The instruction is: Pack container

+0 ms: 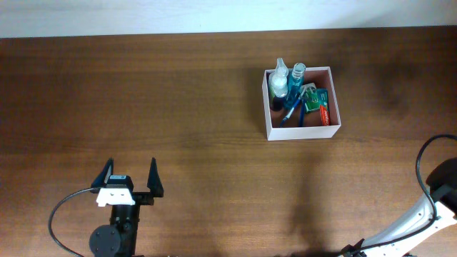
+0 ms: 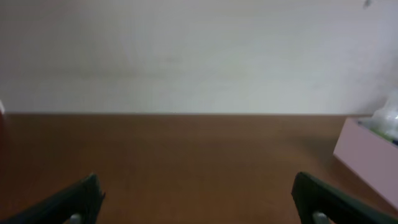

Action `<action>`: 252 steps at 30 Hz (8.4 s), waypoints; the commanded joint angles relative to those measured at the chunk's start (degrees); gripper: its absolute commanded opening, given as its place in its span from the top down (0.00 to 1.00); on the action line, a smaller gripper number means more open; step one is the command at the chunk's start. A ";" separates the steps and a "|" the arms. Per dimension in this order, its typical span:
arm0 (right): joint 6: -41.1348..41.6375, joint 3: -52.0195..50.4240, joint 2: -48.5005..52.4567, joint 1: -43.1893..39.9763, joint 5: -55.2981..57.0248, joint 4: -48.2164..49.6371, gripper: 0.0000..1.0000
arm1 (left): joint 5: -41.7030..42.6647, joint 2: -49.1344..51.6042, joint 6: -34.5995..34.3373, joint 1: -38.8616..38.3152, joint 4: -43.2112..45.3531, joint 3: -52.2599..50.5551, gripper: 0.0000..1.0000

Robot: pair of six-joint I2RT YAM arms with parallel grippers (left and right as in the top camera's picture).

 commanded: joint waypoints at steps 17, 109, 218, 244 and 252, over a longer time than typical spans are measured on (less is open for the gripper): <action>0.02 -0.31 0.20 0.22 0.72 0.02 0.01 | -5.25 -0.52 2.14 0.02 -6.21 -0.31 0.01; -24.83 -29.79 -81.88 26.84 2.05 20.11 0.01 | -5.25 -0.50 2.14 0.02 -6.23 -0.28 0.01; -30.14 -147.43 -130.49 40.70 -6.88 105.35 0.01 | -5.25 -0.50 2.14 0.02 -6.21 -0.28 0.01; -30.14 -147.43 -130.49 40.70 -6.88 93.24 0.01 | -5.25 -0.50 2.12 0.02 -6.23 -0.28 0.01; -30.14 -147.43 -130.46 40.70 -6.88 93.24 0.01 | -5.25 -0.50 2.12 0.02 -6.23 -0.28 0.01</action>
